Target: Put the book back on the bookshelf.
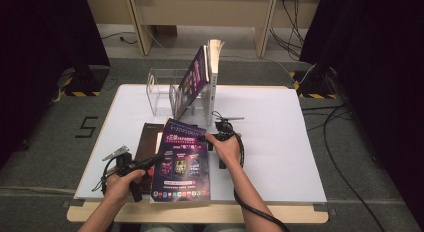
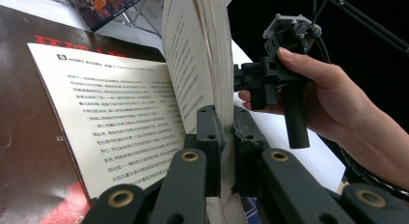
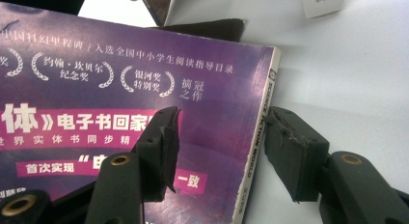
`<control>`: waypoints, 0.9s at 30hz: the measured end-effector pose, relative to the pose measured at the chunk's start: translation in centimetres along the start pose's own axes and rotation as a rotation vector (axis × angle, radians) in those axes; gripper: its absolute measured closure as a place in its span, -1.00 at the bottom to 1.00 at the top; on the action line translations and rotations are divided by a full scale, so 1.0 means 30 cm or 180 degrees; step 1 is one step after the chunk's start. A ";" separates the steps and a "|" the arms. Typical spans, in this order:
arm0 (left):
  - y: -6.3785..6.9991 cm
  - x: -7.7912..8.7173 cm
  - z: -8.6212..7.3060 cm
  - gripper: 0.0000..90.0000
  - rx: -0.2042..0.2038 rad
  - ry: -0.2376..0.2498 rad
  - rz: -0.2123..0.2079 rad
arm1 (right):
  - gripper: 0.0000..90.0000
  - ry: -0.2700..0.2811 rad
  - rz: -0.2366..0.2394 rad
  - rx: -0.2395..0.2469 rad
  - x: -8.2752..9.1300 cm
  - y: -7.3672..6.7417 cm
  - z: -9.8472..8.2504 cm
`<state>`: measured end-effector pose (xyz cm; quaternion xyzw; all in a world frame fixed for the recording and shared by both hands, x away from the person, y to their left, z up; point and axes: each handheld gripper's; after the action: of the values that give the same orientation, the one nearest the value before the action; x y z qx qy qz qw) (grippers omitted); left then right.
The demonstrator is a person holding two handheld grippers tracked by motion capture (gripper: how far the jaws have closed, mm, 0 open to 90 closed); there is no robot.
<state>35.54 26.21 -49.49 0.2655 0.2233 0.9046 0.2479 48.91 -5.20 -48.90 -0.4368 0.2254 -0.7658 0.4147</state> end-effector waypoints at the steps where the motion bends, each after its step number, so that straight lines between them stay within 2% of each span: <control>1: 0.000 0.000 0.000 0.86 0.0001 0.0001 -0.0002 | 0.03 0.0011 0.0009 -0.0012 0.000 0.002 0.001; 5: -0.001 0.000 0.000 0.86 0.0002 -0.0004 -0.0009 | 0.07 0.0017 0.0012 -0.0033 -0.002 0.004 0.005; 10: -0.002 -0.001 -0.001 0.86 -0.0006 -0.0018 0.0013 | 0.22 0.0030 -0.0002 -0.0024 0.003 0.013 0.004; 14: -0.003 -0.002 -0.001 0.86 -0.0024 -0.0031 0.0025 | 0.24 0.0048 0.0006 -0.0031 0.003 0.014 0.002; 20: -0.004 -0.003 -0.002 0.86 -0.0026 -0.0040 0.0037 | 0.31 0.0066 0.0036 -0.0133 0.006 0.020 0.002; 23: -0.006 -0.004 -0.003 0.86 -0.0023 -0.0047 0.0047 | 0.32 0.0047 0.0078 -0.0207 0.009 0.024 0.003; 25: -0.007 -0.004 -0.003 0.86 -0.0029 -0.0054 0.0050 | 0.36 -0.0004 0.0153 -0.0310 0.009 0.025 0.001; 27: -0.007 -0.005 -0.003 0.86 -0.0030 -0.0053 0.0054 | 0.36 0.0001 0.0164 -0.0313 0.009 0.026 0.001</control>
<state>35.64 26.26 -49.73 0.2737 0.2147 0.9055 0.2432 49.19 -5.86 -49.31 -0.4506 0.2740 -0.7429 0.4122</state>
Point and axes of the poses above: each handheld gripper's, and its own axes: x roughly backward along the jaws, z roughly out of its top, y roughly to its right, and after that the axes turned 15 degrees about z, right-handed
